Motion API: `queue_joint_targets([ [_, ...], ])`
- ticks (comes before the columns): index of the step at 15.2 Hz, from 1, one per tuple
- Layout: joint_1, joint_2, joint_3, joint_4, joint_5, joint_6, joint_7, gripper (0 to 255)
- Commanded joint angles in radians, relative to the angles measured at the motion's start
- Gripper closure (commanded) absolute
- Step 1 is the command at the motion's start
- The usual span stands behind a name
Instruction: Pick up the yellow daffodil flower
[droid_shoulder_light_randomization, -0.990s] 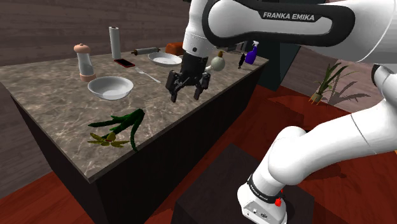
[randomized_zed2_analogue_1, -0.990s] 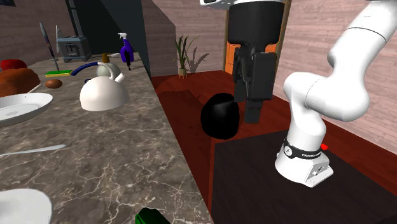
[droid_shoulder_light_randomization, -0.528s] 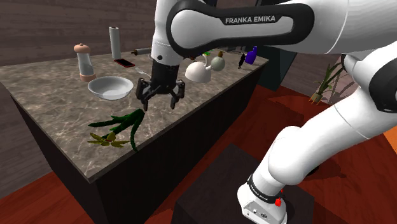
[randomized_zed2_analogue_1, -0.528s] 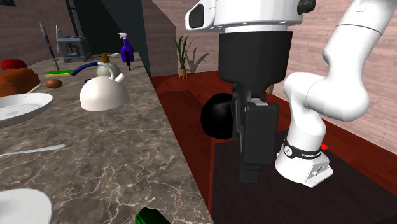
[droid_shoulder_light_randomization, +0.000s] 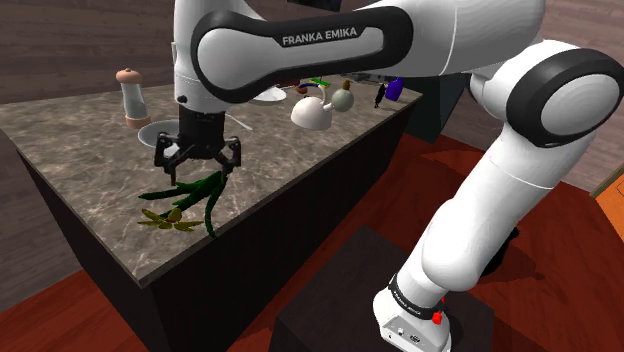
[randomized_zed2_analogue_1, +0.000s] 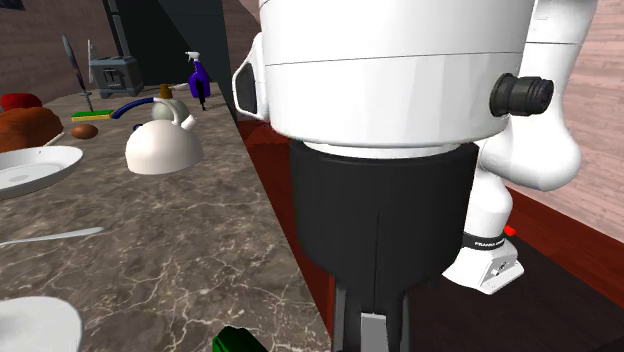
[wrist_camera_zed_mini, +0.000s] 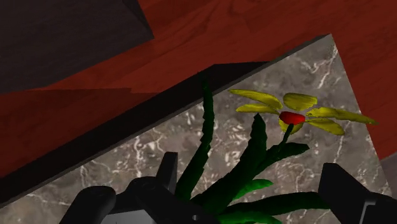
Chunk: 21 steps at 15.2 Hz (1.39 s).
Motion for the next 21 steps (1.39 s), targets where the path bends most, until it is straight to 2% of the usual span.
queue_joint_targets([
  [1, 0.009, 0.05, 0.013, 0.032, -0.02, 0.016, 0.042, 0],
  [8, 0.013, 0.077, 0.014, -0.043, -0.029, 0.114, 0.041, 0],
  [10, 0.013, 0.077, 0.014, -0.043, -0.029, 0.114, 0.041, 0],
  [11, 0.013, 0.078, 0.015, -0.042, -0.03, 0.114, 0.042, 255],
  [21, 0.012, 0.072, 0.014, -0.034, -0.027, 0.101, 0.041, 255],
])
